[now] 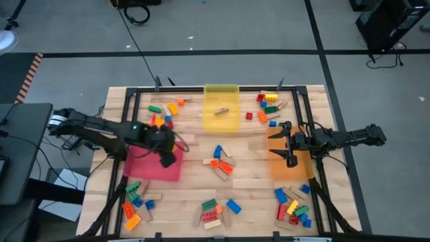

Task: Sort blocks by size
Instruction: Put the 3 stud yellow game piece into the pink bin, then put the 1 stud red game piece into the orange bin

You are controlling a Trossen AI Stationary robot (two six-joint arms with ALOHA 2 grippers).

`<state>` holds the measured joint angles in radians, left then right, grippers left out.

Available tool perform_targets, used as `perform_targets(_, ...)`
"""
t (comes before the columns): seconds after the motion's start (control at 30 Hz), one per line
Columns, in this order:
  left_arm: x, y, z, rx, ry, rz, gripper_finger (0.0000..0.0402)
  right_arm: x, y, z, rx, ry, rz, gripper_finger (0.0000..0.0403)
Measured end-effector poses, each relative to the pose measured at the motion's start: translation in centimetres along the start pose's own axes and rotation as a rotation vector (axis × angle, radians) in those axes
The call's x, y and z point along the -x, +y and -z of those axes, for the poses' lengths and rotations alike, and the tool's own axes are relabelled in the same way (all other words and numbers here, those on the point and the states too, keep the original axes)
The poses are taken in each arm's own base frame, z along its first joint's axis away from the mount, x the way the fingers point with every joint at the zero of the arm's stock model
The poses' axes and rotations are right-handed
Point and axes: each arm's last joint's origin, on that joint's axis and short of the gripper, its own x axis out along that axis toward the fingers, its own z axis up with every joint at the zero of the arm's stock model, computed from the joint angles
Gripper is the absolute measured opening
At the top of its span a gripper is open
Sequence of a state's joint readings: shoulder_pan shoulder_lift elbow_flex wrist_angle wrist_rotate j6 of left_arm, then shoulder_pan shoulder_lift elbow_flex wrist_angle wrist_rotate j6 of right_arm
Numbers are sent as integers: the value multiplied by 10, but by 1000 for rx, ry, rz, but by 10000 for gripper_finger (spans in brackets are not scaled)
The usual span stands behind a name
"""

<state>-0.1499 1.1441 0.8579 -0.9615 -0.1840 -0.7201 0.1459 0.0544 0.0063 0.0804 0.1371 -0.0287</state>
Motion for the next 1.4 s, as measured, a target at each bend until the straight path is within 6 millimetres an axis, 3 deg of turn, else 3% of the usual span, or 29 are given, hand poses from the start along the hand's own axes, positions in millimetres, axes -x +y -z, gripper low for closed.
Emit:
perform_targets(0.3, -37, 16, 43, -82, 153, -72, 94, 0, 0, 0, 0, 0, 0, 268)
perform_targets(0.6, -50, 25, 57, -133, 225, -93, 186, 0, 0, 0, 0, 0, 0, 268)
perform_targets(0.87, -32, 17, 43, -193, 166, -47, 196, 0, 0, 0, 0, 0, 0, 269)
perform_targets(1.13, 8, -1, 10, -306, -11, 32, 197, 0, 0, 0, 0, 0, 0, 270)
perform_targets(1.4, 27, -16, -14, -280, -250, 106, 198, 0, 0, 0, 0, 0, 0, 267)
